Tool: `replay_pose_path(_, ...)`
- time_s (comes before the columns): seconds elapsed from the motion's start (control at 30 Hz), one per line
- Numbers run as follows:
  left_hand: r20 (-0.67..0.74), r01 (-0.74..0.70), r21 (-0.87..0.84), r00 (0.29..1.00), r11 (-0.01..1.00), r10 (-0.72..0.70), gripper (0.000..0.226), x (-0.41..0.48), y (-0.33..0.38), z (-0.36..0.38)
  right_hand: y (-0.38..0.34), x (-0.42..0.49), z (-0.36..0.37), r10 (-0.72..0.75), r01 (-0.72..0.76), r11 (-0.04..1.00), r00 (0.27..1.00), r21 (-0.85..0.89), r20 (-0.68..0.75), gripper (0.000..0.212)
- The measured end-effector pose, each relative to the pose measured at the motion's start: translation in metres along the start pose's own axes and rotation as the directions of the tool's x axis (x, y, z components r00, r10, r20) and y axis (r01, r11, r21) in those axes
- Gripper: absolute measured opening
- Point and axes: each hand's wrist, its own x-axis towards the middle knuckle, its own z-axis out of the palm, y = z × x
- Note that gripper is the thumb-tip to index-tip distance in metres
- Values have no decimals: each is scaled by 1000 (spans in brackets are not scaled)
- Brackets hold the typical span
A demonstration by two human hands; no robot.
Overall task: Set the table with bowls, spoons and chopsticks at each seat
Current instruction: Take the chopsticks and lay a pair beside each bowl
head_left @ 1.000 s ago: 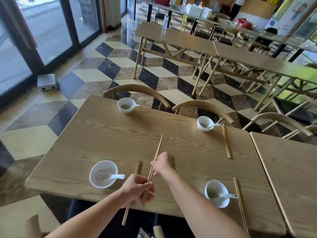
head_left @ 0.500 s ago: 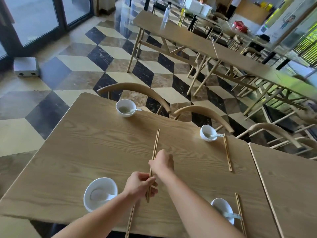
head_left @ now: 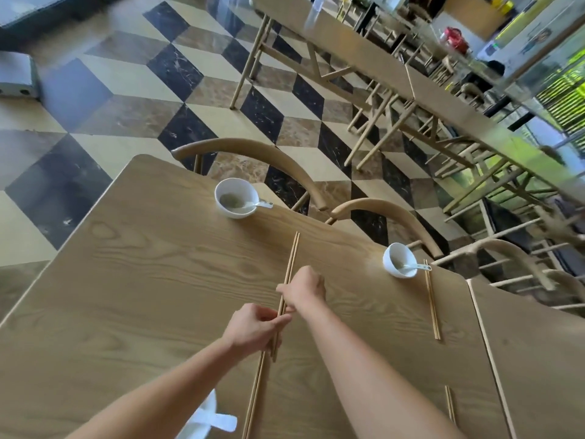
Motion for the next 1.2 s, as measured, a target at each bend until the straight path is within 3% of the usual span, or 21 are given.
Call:
replay_pose_path(0.07, -74, -107, 306, 988, 946, 135, 34, 15, -1, -20, -6, 22, 6, -1, 1, 1000, 1000, -14, 27, 26)
replay_pose_path(0.1, -138, -149, 476, 961, 867, 241, 32, 24, -4, -33, -10, 34, 9, -2, 3, 1000, 999, -21, 34, 27)
replay_pose_path(0.2, -174, -110, 889, 816, 444, 552, 49, 53, -26, -79, -19, 68, 18, 10, -10, 999, 1000, -32, -24, 26)
replay_pose_path(0.23, -173, -46, 936, 804, 350, 568, 59, 62, -35, -93, -21, 78, 22, 11, -12, 999, 1000, -30, -29, 26)
replay_pose_path(0.3, -207, 77, 959, 845, 272, 492, 81, 78, -53, -116, -24, 97, 30, 17, -17, 1000, 1000, -12, -19, 26)
replay_pose_path(0.4, -267, 130, 943, 844, 307, 466, 93, 87, -74, -128, -27, 118, 41, 10, -12, 1000, 999, 28, 41, 25)
replay_pose_path(0.47, -291, 140, 931, 841, 337, 455, 93, 87, -82, -127, -32, 127, 46, 44, -44, 997, 999, 68, 11, 13)
replay_pose_path(0.57, -305, 140, 925, 829, 354, 469, 92, 88, -84, -127, -42, 139, 52, 109, -107, 989, 994, 104, -13, 12)
replay_pose_path(0.73, -314, 141, 921, 820, 363, 478, 92, 88, -83, -127, -58, 153, 59, -26, 21, 997, 998, -81, -56, 21)
replay_pose_path(0.87, -313, 142, 922, 822, 360, 476, 91, 88, -82, -127, -63, 158, 62, -83, 68, 984, 993, -163, -85, 11)
replay_pose_path(1.2, -314, 137, 921, 814, 364, 488, 91, 85, -80, -126, -54, 153, 49, -109, 91, 981, 989, -169, -101, 17)
